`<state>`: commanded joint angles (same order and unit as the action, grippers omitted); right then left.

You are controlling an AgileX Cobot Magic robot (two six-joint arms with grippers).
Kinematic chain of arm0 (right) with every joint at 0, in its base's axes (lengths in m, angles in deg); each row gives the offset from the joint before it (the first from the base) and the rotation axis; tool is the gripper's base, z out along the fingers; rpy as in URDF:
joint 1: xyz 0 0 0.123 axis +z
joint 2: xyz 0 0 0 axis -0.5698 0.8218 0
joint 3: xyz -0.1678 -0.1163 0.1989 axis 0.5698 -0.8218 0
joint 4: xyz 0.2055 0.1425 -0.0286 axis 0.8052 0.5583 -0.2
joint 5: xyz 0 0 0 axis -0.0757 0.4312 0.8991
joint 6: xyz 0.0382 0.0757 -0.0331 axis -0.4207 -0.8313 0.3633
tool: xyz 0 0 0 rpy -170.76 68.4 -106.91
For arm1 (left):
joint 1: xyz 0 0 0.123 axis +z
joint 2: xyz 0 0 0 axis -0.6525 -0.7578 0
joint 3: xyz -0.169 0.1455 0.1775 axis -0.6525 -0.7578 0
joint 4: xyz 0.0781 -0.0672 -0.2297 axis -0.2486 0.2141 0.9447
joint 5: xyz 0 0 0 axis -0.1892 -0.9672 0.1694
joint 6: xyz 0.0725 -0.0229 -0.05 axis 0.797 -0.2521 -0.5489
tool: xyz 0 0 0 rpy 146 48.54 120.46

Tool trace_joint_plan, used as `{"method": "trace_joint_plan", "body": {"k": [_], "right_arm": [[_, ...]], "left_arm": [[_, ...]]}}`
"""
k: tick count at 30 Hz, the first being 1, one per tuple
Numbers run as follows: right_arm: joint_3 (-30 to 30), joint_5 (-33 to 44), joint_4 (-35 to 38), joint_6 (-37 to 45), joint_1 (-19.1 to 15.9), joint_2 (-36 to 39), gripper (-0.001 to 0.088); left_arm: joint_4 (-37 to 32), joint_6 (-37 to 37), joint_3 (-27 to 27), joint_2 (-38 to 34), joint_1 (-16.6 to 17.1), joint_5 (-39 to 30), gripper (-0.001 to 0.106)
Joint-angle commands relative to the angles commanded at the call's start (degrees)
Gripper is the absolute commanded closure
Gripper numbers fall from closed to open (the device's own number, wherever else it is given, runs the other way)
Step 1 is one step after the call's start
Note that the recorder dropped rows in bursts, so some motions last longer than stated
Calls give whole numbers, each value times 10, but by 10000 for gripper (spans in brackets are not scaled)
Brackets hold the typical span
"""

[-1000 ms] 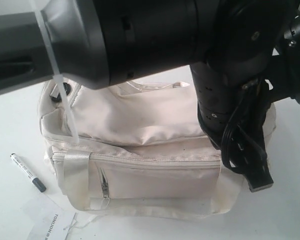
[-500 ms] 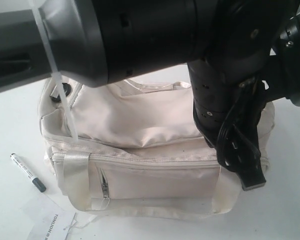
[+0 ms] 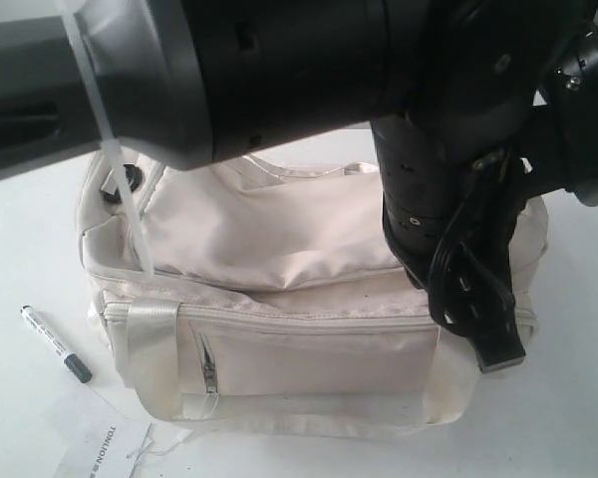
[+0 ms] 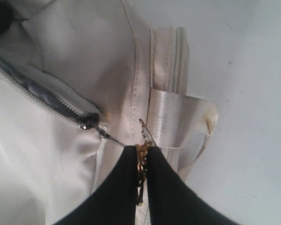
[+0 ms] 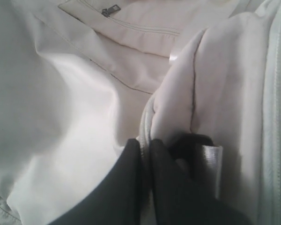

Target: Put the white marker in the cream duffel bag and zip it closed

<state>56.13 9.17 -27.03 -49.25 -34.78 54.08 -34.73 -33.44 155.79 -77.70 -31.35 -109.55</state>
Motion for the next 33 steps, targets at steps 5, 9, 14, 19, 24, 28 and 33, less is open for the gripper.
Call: {"method": "trace_joint_plan", "body": {"k": [5, 9, 14, 19, 24, 28, 33], "right_arm": [[24, 4, 8, 0, 0, 0, 868], [28, -1, 7, 0, 0, 0, 868], [28, -13, -8, 7, 0, 0, 868], [28, -15, -10, 6, -6, 0, 868], [28, -9, -10, 6, -12, 0, 868], [28, -13, -10, 6, -12, 0, 868], [28, -8, -7, 6, -12, 0, 865]], "left_arm": [[-9, 0, 0, 0, 0, 0, 1053], [-11, 0, 0, 0, 0, 0, 1053], [-11, 0, 0, 0, 0, 0, 1053], [-38, 4, 0, 0, 0, 0, 1053], [-55, 8, 0, 0, 0, 0, 1053], [-65, 33, 0, -1, 0, 0, 1053], [-107, 31, 0, -2, 0, 0, 1053]]}}
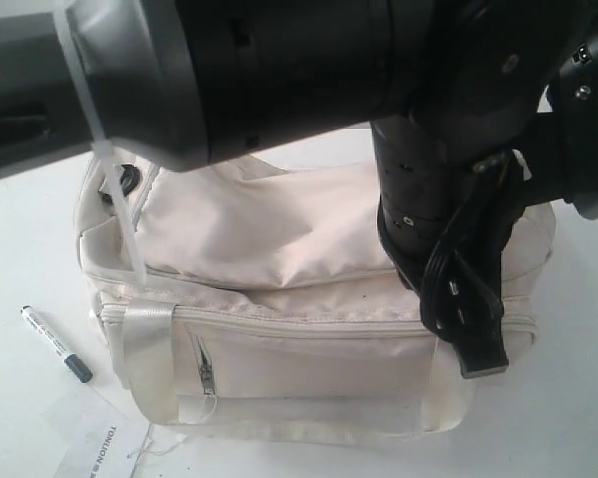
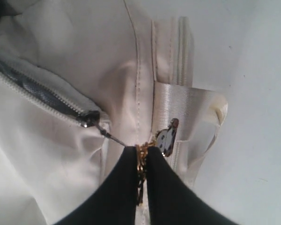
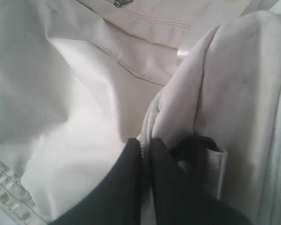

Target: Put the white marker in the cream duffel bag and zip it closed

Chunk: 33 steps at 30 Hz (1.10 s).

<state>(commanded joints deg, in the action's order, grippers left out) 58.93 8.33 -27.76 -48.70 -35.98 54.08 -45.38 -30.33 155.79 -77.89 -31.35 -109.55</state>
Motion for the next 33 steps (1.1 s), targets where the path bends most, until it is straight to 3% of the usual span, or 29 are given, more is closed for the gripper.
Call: {"method": "trace_joint_plan", "body": {"k": [2, 7, 11, 18, 28, 33], "right_arm": [[0, 14, 0, 0, 0, 0, 817], [0, 43, 0, 0, 0, 0, 528], [0, 69, -6, -16, 0, -2, 385], [-12, 183, -60, -53, 0, -52, 377], [-119, 220, -58, -81, 0, -153, 377], [-163, 218, 2, -77, 1, -158, 387]], "left_arm": [[-16, -2, 0, 0, 0, 0, 1053], [-42, -2, 0, 0, 0, 0, 1053], [-42, -16, 0, 0, 0, 39, 1053], [-81, -19, 0, 0, 0, 39, 1053], [-85, -19, 0, 0, 0, 40, 1053], [-85, -22, 0, 0, 0, 40, 1053]]}}
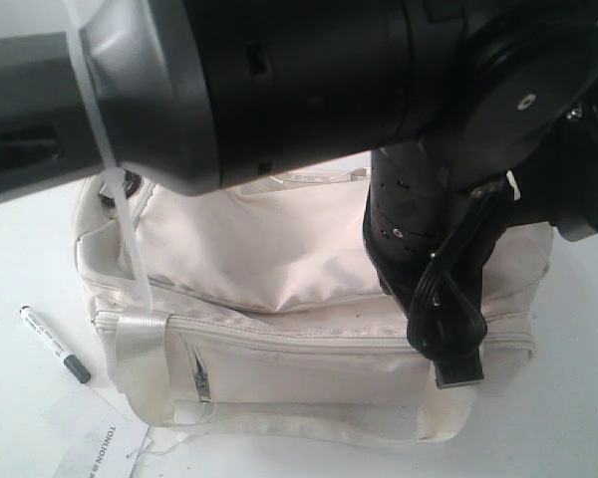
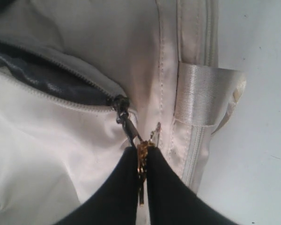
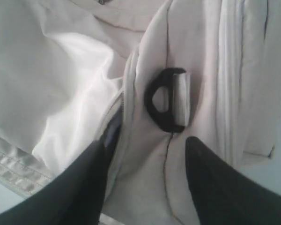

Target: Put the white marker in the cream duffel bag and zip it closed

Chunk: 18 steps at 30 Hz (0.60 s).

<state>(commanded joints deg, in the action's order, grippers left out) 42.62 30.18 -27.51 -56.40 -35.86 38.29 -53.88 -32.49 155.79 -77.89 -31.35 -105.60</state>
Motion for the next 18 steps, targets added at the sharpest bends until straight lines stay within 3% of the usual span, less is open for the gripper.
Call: {"method": "trace_joint_plan", "body": {"k": [4, 8, 18], "right_arm": [[-8, -6, 55, 21, 0, 1, 386], [-9, -6, 60, 21, 1, 6, 386], [-9, -22, 40, 22, 41, 53, 406]], "left_arm": [[2, -7, 0, 0, 0, 0, 1053], [5, -10, 0, 0, 0, 1, 1053], [8, -12, 0, 0, 0, 7, 1053]]}}
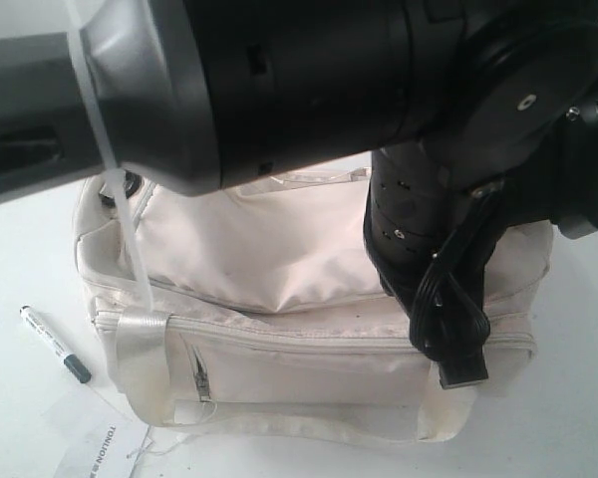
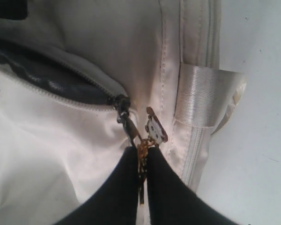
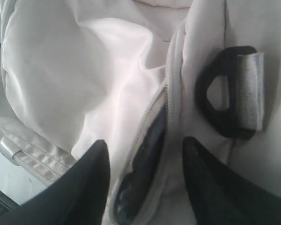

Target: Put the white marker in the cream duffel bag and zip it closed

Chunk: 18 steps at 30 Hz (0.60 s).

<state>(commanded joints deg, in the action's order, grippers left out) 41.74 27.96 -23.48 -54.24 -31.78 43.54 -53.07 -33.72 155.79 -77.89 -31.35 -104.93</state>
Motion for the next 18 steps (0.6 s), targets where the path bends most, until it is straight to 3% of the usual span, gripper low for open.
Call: {"method": "trace_joint_plan", "body": {"k": [5, 12, 15, 18], "right_arm": [[0, -30, -39, 0, 10, 6, 277], [0, -33, -39, -4, 31, 29, 289], [0, -63, -41, -13, 38, 41, 351], [3, -79, -41, -20, 38, 48, 546]], "left_arm": [[5, 0, 0, 0, 0, -1, 1053], [9, 0, 0, 0, 0, 11, 1053], [9, 0, 0, 0, 0, 11, 1053], [9, 0, 0, 0, 0, 11, 1053]]}}
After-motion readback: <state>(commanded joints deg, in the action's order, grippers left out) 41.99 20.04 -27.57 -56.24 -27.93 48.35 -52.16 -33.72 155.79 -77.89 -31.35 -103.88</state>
